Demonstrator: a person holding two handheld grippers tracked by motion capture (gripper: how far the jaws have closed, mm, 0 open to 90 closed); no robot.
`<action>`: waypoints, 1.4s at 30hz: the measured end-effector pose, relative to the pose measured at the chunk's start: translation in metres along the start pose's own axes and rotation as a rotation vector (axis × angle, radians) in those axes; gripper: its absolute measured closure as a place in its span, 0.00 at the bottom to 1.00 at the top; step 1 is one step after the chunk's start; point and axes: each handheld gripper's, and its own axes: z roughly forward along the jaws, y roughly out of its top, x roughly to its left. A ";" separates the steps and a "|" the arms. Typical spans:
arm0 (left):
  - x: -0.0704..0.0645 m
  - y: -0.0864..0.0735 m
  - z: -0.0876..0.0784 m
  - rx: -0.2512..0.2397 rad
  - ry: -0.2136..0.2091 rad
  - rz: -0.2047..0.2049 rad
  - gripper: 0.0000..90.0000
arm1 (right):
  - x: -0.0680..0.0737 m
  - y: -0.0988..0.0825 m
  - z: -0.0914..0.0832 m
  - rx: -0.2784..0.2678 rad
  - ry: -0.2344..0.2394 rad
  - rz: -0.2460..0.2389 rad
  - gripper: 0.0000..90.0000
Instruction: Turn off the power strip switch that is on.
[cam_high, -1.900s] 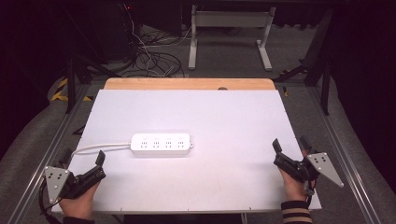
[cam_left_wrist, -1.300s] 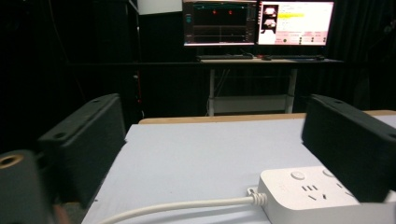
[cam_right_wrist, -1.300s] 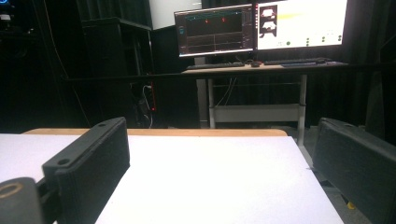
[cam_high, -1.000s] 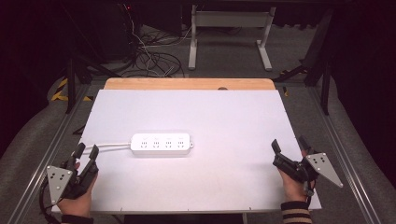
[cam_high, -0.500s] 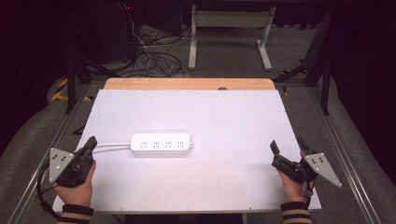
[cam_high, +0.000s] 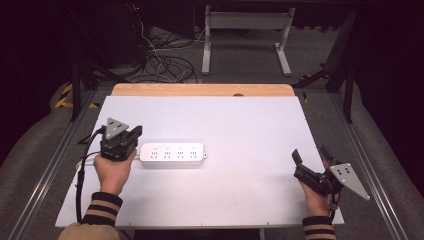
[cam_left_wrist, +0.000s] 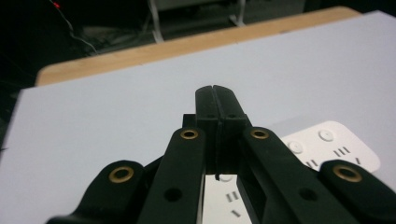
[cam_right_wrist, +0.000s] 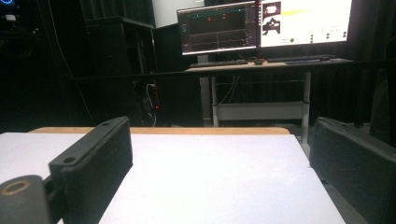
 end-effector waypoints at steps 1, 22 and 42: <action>-0.003 0.003 0.007 0.048 -0.001 0.016 1.00 | 0.000 0.000 0.000 -0.001 0.001 0.002 0.08; -0.015 -0.023 0.069 0.348 -0.003 0.002 1.00 | 0.010 0.000 0.005 0.018 0.047 -0.001 0.08; -0.017 -0.029 0.071 0.322 0.008 0.005 1.00 | 0.010 0.001 0.002 0.019 0.045 -0.001 0.08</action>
